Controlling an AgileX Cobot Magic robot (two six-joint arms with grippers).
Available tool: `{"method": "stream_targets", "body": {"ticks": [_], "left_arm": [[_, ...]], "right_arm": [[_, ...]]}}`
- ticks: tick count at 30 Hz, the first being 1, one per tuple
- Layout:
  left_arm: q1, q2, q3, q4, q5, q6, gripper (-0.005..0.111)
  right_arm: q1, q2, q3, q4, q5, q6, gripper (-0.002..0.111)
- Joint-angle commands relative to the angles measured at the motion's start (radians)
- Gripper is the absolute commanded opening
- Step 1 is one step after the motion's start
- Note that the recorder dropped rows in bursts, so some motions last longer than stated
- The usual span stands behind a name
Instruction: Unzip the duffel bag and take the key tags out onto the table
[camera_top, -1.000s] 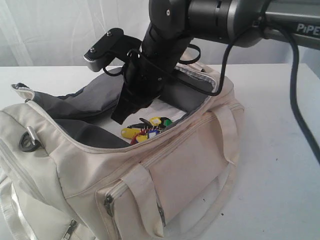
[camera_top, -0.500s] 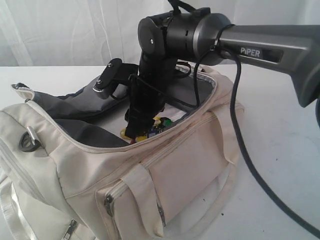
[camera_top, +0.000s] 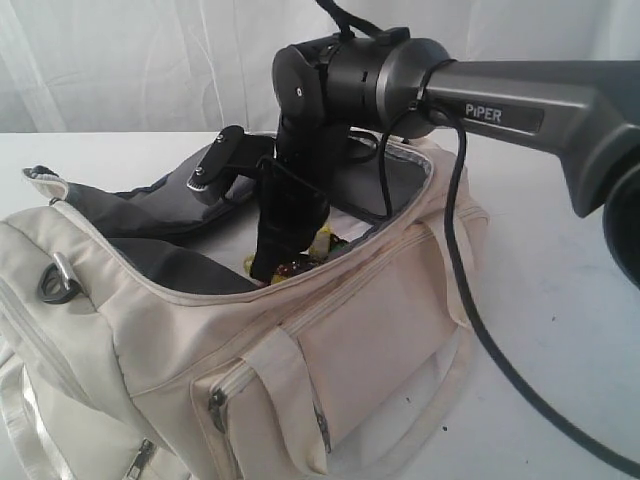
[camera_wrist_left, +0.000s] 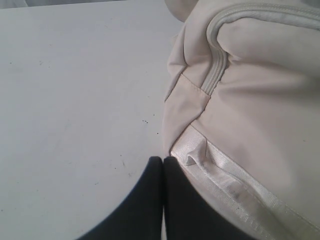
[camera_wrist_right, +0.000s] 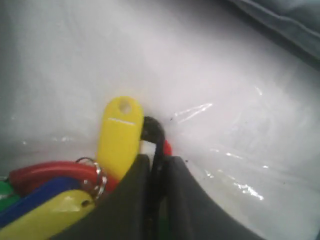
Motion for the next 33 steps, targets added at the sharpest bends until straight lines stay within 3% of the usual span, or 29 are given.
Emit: {"method": "stream_targets", "body": {"ticks": [1,11,27,33], "left_arm": [[-0.002,-0.005,0.001,0.000,-0.003,-0.008,0.000],[-0.002,-0.005,0.001,0.000,-0.003,-0.008,0.000],[-0.002,-0.005,0.001,0.000,-0.003,-0.008,0.000],[-0.002,-0.005,0.001,0.000,-0.003,-0.006,0.000]], "right_arm": [[0.000,-0.055,-0.031,-0.006,0.038,0.011,0.000],[0.000,-0.194,-0.060,-0.006,-0.015,0.045,0.000],[0.000,-0.181,-0.060,-0.004,-0.016,0.090,0.000],[-0.002,-0.132,-0.056,-0.058,-0.173,0.220,0.000]]}}
